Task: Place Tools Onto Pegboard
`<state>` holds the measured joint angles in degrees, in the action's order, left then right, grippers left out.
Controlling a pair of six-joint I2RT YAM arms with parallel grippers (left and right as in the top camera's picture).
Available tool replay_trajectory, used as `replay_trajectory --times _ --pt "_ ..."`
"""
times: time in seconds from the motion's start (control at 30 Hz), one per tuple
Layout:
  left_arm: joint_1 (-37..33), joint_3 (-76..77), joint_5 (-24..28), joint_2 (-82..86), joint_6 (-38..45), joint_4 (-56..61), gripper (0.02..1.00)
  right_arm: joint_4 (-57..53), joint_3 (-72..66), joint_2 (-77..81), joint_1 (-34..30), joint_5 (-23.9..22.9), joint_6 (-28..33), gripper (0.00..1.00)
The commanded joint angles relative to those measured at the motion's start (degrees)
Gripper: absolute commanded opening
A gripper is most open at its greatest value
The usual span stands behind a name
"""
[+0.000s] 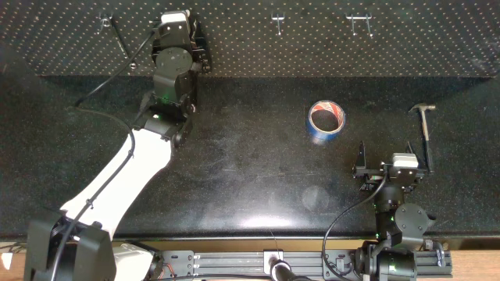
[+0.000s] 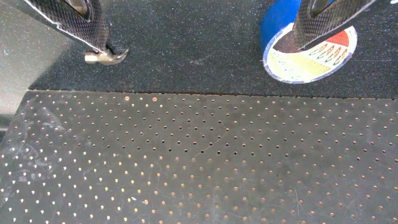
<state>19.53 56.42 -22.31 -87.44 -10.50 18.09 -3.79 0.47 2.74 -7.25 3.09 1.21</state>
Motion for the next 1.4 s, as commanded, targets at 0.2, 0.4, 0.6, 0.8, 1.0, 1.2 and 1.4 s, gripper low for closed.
replay_trajectory --times 0.2,0.4,0.6,0.8,1.0,1.2,1.4 --pt "-0.31 -2.58 -1.07 -4.92 0.28 0.63 0.029 -0.07 -0.20 -0.31 -0.22 0.11 0.59 0.976" --pt "-0.28 -2.51 -1.07 -2.14 0.31 -2.51 0.993 -0.07 -0.20 -0.31 -0.22 0.11 0.59 0.976" --pt "-14.34 -23.54 25.40 51.69 0.31 -25.68 0.996 -0.07 -0.20 -0.31 -0.22 0.11 0.59 0.976" --pt "-21.66 -51.82 22.77 86.75 0.52 -13.84 0.993 -0.07 -0.20 -0.31 -0.22 0.11 0.59 0.976" --pt "-13.88 -56.11 22.32 87.30 0.50 -22.60 0.993 -0.07 -0.20 -0.31 -0.24 0.11 0.59 0.976" --pt "-13.88 -56.11 22.32 87.30 0.50 -22.43 0.993 -0.07 -0.20 -0.31 -0.22 0.11 0.59 0.976" --pt "-13.88 -56.11 22.32 87.23 0.50 -22.62 0.993 -0.09 -0.20 -0.31 -0.22 0.11 0.57 0.976"
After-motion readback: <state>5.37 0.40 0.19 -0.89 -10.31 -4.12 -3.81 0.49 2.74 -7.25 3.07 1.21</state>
